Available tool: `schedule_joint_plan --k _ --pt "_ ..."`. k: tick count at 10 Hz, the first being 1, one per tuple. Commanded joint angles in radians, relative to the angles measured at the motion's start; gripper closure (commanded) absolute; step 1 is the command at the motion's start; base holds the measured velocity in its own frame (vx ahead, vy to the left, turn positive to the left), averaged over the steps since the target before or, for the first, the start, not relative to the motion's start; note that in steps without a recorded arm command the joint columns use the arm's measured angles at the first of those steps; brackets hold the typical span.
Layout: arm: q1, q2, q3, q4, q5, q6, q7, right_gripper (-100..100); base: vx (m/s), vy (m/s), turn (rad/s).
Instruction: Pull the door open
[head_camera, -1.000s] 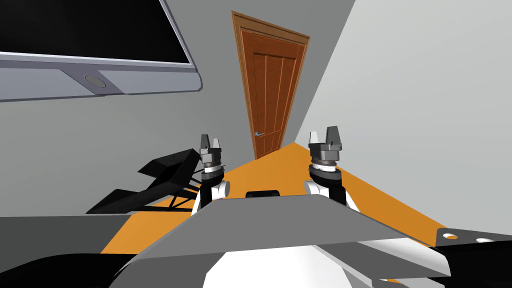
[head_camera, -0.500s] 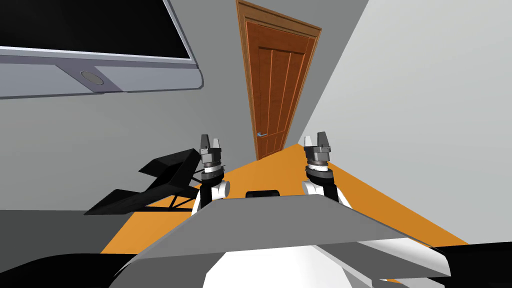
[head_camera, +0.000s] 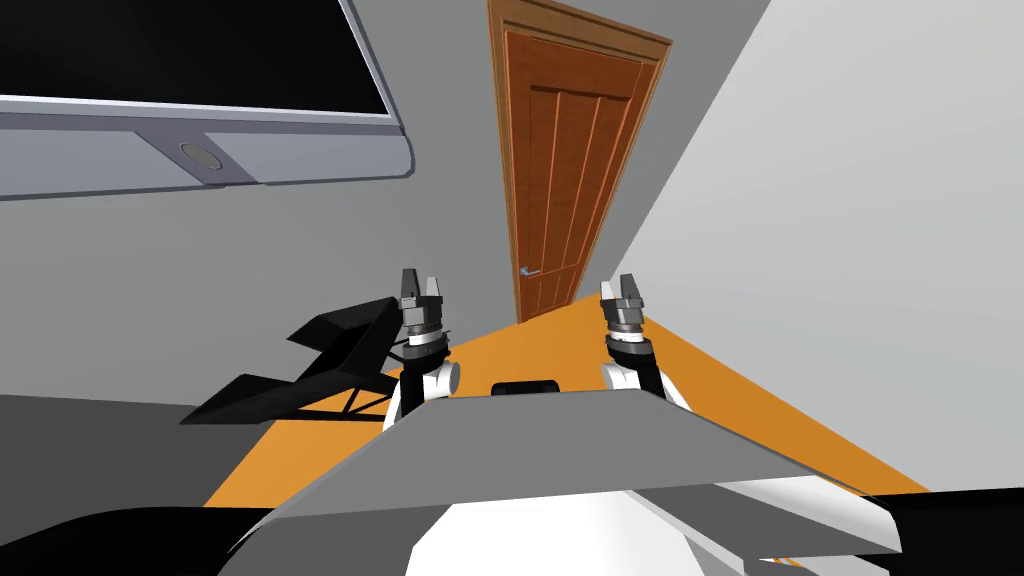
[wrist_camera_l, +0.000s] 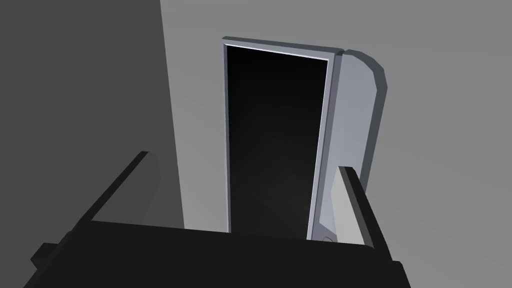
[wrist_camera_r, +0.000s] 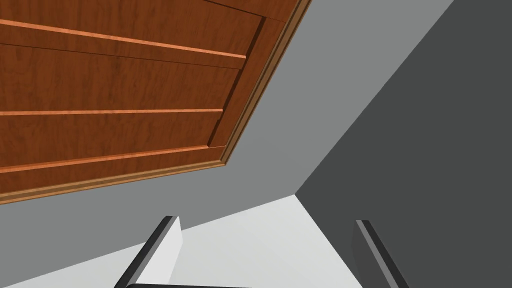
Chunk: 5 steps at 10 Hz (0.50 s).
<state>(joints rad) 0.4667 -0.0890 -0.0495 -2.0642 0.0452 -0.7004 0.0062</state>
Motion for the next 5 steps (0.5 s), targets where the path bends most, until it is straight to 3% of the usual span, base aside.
schedule_joint_plan --k 1,2,3,5 --pt "-0.008 -0.006 0.008 0.044 -0.001 -0.005 -0.009 -100 0.106 0.012 0.129" --pt "-0.015 -0.013 0.008 0.078 -0.005 -0.011 -0.017 -100 0.096 0.008 0.104" --pt "-0.015 -0.013 0.008 0.078 -0.005 -0.011 -0.017 -100 0.062 0.002 0.035" --pt "-0.03 -0.028 0.009 0.147 -0.012 -0.023 -0.035 -100 0.065 0.01 0.116"
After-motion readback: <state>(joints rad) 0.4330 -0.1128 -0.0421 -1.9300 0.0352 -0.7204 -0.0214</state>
